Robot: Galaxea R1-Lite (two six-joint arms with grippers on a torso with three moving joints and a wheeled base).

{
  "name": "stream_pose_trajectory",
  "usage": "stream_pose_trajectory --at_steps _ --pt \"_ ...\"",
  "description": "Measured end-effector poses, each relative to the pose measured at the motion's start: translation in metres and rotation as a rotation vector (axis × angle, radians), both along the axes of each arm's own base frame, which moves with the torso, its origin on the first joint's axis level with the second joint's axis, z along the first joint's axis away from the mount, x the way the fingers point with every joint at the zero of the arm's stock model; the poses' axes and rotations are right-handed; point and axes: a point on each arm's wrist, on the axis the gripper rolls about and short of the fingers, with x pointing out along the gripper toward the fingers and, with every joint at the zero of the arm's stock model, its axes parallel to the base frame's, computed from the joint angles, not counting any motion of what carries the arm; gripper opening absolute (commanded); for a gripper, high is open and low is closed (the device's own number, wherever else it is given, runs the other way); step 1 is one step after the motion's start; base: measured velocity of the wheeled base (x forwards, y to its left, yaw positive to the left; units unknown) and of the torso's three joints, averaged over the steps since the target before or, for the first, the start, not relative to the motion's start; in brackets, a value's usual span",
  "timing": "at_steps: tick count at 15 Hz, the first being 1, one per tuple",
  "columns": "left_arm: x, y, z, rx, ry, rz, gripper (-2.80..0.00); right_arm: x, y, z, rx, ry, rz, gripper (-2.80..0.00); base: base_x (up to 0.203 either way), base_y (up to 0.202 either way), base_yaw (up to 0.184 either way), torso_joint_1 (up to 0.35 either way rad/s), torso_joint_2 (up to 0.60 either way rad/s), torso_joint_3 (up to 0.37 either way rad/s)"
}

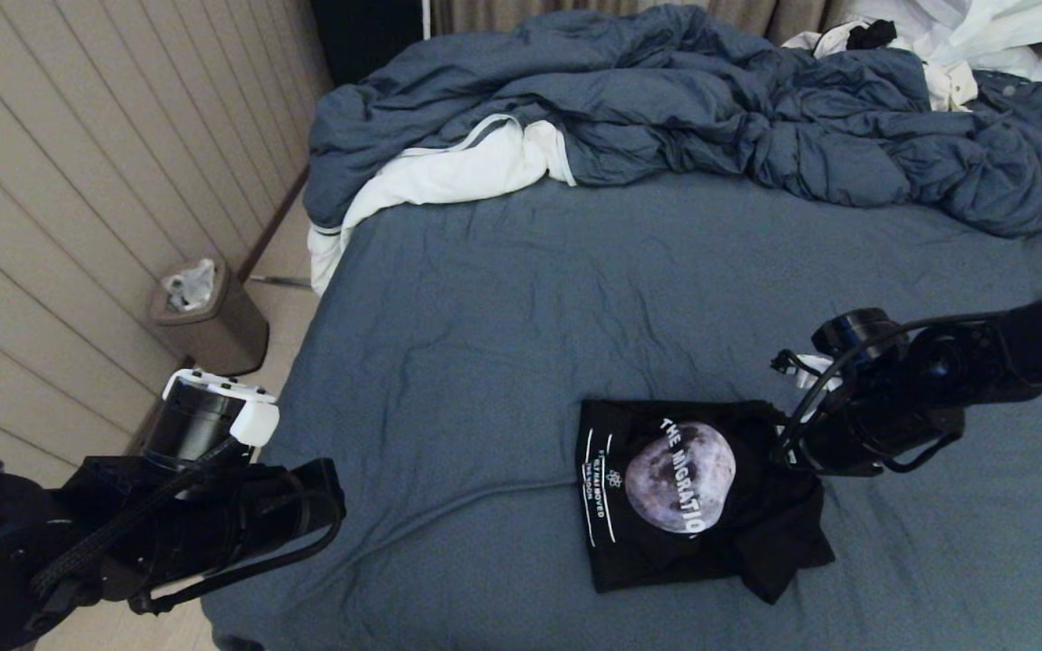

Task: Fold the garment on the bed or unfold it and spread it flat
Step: Fold the black T-shirt

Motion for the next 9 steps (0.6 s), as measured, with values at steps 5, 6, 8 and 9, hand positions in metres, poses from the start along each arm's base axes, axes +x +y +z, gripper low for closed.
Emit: stream_pose_trajectory --at_steps 5,6,8,9 --pt "0.001 -0.001 -0.001 -0.004 -0.010 0.001 -2.80 -0.005 -0.001 0.009 -0.003 -0.018 0.007 0.00 0.000 0.000 0.000 0.000 0.00 0.000" --pt "0.002 -0.001 -0.002 -0.002 -0.006 0.001 -2.80 -0.008 -0.001 0.011 -0.008 -0.024 0.014 0.00 0.000 0.000 0.000 0.000 0.00 0.000" --pt "0.003 -0.002 -0.005 0.003 0.003 0.000 -2.80 -0.014 -0.008 0.016 -0.016 -0.037 0.007 0.00 0.000 0.000 0.000 0.000 0.00 0.000" --pt "0.003 -0.002 -0.006 0.005 0.006 0.001 -2.80 -0.019 -0.013 0.018 -0.020 -0.041 0.000 0.00 0.000 0.000 0.000 0.000 0.00 0.000"
